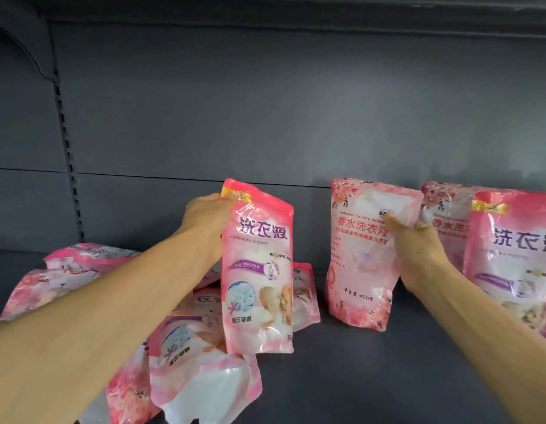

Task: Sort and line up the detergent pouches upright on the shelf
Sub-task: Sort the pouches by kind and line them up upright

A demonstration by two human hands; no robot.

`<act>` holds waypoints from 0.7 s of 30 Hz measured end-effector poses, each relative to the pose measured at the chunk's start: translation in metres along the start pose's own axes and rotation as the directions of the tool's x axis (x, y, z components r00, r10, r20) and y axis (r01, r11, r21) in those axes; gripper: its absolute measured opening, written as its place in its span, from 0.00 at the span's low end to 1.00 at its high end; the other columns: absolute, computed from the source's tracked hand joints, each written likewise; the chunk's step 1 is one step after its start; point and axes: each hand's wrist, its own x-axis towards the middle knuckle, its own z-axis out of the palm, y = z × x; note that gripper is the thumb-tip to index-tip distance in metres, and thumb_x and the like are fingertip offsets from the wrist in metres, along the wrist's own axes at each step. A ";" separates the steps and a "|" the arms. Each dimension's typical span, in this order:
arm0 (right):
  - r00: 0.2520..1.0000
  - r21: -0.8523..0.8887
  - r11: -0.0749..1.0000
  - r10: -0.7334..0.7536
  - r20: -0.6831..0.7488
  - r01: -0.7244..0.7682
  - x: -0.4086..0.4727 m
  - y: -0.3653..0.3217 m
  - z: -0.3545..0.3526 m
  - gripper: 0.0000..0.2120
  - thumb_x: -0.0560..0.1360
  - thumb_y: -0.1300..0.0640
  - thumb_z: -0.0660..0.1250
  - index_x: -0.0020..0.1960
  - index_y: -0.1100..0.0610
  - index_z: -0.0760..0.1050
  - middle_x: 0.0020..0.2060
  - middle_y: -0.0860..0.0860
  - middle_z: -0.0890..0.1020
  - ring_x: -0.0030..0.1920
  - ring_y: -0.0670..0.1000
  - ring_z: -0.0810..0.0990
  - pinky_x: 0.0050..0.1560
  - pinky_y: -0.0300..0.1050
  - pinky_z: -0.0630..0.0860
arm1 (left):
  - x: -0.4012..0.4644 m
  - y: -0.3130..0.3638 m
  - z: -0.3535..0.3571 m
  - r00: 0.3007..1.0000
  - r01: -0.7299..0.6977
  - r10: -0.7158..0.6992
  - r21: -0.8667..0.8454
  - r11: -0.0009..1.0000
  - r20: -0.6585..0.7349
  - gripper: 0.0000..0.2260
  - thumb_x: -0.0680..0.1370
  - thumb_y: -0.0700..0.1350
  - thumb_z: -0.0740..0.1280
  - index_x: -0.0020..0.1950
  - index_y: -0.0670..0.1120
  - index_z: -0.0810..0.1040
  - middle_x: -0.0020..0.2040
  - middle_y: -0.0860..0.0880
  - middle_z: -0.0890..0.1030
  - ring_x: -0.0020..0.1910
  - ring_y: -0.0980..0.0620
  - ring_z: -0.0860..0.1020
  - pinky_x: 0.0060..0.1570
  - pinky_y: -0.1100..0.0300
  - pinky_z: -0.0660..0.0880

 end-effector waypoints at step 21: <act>0.885 -0.060 0.979 -0.201 -0.420 0.194 -0.068 -0.085 -0.228 0.08 0.78 0.53 0.63 0.48 0.57 0.76 0.40 0.50 0.84 0.38 0.46 0.83 0.47 0.48 0.81 | -0.135 -0.019 0.230 0.929 -0.189 0.257 -0.257 0.948 0.265 0.12 0.80 0.44 0.61 0.37 0.42 0.72 0.38 0.46 0.71 0.38 0.48 0.67 0.38 0.53 0.65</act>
